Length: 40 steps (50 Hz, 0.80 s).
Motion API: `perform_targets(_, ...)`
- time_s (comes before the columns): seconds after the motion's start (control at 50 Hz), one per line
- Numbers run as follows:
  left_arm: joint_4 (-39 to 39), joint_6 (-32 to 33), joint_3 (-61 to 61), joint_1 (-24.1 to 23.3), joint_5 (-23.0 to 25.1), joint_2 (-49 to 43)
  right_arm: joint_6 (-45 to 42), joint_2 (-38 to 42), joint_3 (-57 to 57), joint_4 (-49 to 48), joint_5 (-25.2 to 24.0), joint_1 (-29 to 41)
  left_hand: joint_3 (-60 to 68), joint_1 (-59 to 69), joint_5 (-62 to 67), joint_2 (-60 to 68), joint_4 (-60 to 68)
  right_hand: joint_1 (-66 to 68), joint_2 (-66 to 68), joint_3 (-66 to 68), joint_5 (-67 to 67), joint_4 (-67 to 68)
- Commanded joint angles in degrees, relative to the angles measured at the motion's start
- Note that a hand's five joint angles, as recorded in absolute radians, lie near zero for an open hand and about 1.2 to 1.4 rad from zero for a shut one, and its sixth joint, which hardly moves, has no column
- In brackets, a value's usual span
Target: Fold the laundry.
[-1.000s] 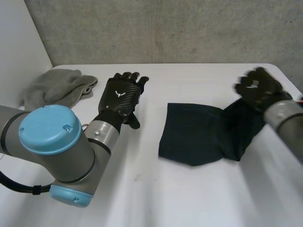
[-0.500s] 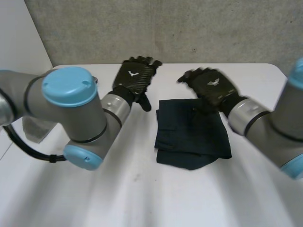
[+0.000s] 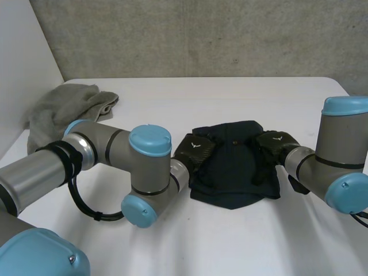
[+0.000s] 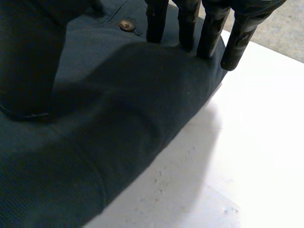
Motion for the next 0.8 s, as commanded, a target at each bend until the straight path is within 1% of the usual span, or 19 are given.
perform_targets(0.02, -1.2, 0.1, -1.4, 0.3, 0.4, 4.4, -1.1, -2.7, 0.4, -0.3, -0.6, -0.4, 2.4, 3.7, 2.0, 2.8, 3.0, -1.1, -2.6, -1.9, -3.6, -3.5)
perform_targets(0.08, -0.9, 0.1, -4.2, 0.5, 0.7, 9.4, -0.6, -6.1, 1.6, -1.3, -0.4, -0.5, 1.6, 2.9, 1.1, 2.0, 2.2, -1.1, -2.6, -1.9, -3.6, -3.5)
perform_targets(0.14, -0.6, 0.1, -6.5, 0.6, 0.8, 13.5, 0.1, -9.9, 4.3, -4.3, -0.1, -0.7, 1.1, 2.4, 0.6, 1.5, 1.6, -1.1, -2.6, -1.9, -3.6, -3.5)
perform_targets(0.16, -0.6, 0.0, -8.2, 0.8, 0.8, 16.6, 0.4, -11.2, 5.4, -5.3, 0.1, -0.7, 0.4, 1.7, 0.0, 0.8, 1.0, -1.1, -2.6, -1.9, -3.6, -3.5)
perform_targets(0.2, -0.5, 0.0, -9.8, 1.0, 0.8, 19.6, 1.6, -15.3, 8.2, -7.9, 1.4, -1.9, -0.4, 0.9, -0.9, 0.0, 0.1, -1.1, -2.6, -1.9, -3.6, -3.5)
perform_targets(0.22, -0.5, 0.1, -11.6, 1.4, 0.8, 22.6, 2.2, -16.3, 9.0, -8.5, 2.0, -2.6, -0.8, 0.5, -1.2, -0.4, -0.2, -1.1, -2.6, -1.9, -3.6, -3.5)
perform_targets(0.26, -0.4, 0.1, -13.4, 1.8, 0.8, 25.3, 5.0, -19.0, 12.0, -9.2, 3.9, -5.0, -0.9, 0.4, -1.4, -0.5, -0.4, -1.1, -2.6, -1.9, -3.6, -3.5)
perform_targets(0.3, -0.4, 0.1, -16.3, 2.1, 0.8, 29.6, 6.5, -19.5, 13.6, -9.0, 4.3, -6.2, -1.1, 0.2, -1.6, -0.7, -0.5, -1.1, -2.6, -1.9, -3.6, -3.5)
perform_targets(0.38, -0.2, 0.0, -21.4, 2.4, 1.0, 34.5, 11.2, -19.7, 17.7, -7.9, 4.1, -7.6, -1.3, 0.0, -1.7, -0.9, -0.7, -1.1, -2.6, -1.9, -3.6, -3.5)
perform_targets(0.44, -0.1, -0.2, -25.2, 2.5, 2.1, 36.9, 13.0, -19.6, 21.1, -7.2, 2.0, -8.2, -1.1, 0.2, -1.6, -0.7, -0.5, -1.1, -2.6, -1.9, -3.6, -3.5)
perform_targets(0.5, 0.2, -0.3, -27.0, 2.6, 2.8, 37.8, 13.7, -18.8, 24.0, -7.9, -0.9, -9.1, -1.1, 0.2, -1.6, -0.7, -0.5, -1.1, -2.6, -1.9, -3.6, -3.5)
perform_targets(0.52, 0.6, -0.3, -27.9, 2.8, 3.0, 37.9, 14.1, -17.8, 24.7, -8.3, -3.2, -9.4, -1.1, 0.2, -1.6, -0.7, -0.5, -1.1, -2.6, -1.9, -3.6, -3.5)
perform_targets(0.6, 1.6, -0.3, -28.2, 3.2, 3.1, 37.8, 17.1, -14.3, 24.7, -9.6, -6.0, -9.2, -1.1, 0.2, -1.6, -0.7, -0.5, -1.1, -2.6, -1.9, -3.6, -3.5)
perform_targets(0.72, 1.6, -0.5, -28.2, 3.7, 3.1, 37.8, 21.1, -11.1, 23.2, -12.3, -6.2, -9.1, -1.1, 0.2, -1.6, -0.7, -0.5, -1.1, -2.6, -1.9, -3.6, -3.5)
perform_targets(0.8, 1.6, -0.5, -28.2, 3.2, 3.2, 37.8, 21.3, -9.6, 22.2, -13.2, -6.4, -8.6, -1.1, 0.2, -1.6, -0.7, -0.5, -1.1, -2.6, -1.9, -3.6, -3.5)
